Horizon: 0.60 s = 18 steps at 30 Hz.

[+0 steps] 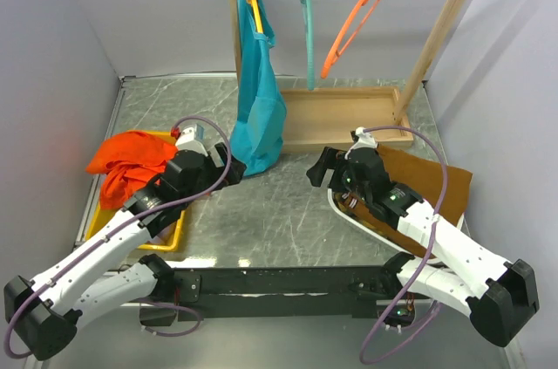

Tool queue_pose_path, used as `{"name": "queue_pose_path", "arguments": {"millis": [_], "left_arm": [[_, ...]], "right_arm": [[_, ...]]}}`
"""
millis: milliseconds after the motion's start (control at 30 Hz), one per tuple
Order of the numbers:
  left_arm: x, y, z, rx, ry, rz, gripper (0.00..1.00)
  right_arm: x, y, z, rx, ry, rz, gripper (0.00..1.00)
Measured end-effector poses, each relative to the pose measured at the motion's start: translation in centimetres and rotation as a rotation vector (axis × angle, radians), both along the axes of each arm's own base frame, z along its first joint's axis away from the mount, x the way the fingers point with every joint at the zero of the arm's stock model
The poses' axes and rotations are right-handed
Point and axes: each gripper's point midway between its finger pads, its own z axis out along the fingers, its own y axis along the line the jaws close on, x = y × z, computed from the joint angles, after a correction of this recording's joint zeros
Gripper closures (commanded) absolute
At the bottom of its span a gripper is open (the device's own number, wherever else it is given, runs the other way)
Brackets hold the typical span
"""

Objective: Place the t-shirt on the hanger
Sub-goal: Pick up the T-shirt and place it in the bin.

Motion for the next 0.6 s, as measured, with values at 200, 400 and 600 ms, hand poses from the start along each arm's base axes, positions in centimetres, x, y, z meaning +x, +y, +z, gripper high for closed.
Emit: {"name": "queue_pose_path", "arguments": {"millis": [200, 400, 600], "left_arm": [[0.3, 1.1, -1.2, 0.039, 0.037, 0.067, 0.04], [1.1, 2.3, -2.3, 0.105, 0.119, 0.172, 0.04], [3.5, 6.5, -2.0, 0.135, 0.17, 0.359, 0.04]], "right_arm": [[0.1, -0.2, 0.0, -0.003, -0.004, -0.012, 0.0], [0.3, -0.1, 0.2, -0.001, -0.012, -0.01, 0.0], [0.3, 0.3, -0.5, -0.011, 0.007, 0.01, 0.0]]}}
